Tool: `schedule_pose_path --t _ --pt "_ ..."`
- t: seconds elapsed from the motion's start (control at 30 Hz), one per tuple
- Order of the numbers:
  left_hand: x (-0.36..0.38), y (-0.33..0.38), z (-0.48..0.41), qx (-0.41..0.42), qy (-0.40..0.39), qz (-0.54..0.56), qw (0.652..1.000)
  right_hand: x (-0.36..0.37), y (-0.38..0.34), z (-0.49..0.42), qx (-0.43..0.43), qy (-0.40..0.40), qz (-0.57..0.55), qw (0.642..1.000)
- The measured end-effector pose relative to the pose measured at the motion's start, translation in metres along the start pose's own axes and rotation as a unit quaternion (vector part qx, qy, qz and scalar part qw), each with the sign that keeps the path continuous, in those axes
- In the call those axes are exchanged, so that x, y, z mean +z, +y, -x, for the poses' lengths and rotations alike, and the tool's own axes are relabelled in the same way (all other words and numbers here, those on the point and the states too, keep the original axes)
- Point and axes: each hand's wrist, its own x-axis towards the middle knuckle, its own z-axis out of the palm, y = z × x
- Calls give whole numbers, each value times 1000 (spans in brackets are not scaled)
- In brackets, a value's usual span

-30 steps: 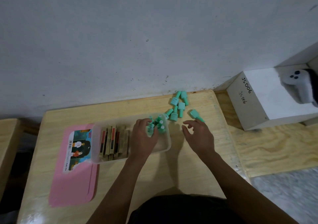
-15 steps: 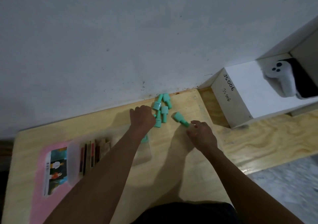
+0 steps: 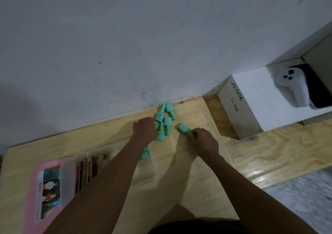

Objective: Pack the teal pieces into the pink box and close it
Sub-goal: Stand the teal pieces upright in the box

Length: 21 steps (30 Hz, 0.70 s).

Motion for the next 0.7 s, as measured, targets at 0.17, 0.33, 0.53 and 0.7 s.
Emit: schedule_pose_path --t 0.17,0.33,0.53,0.7 --pt "-14 -9 10 -13 46 194 980 -15 -3 8 -14 4 -125 992" --pt "-39 -19 37 8 100 402 910 -36 -20 31 10 -78 -311 947" --pt "-50 -41 79 19 96 531 842 -41 -42 60 -38 -108 -343 932" --pt "-42 -71 119 16 155 541 827 -27 -60 83 -173 -75 -167 968"
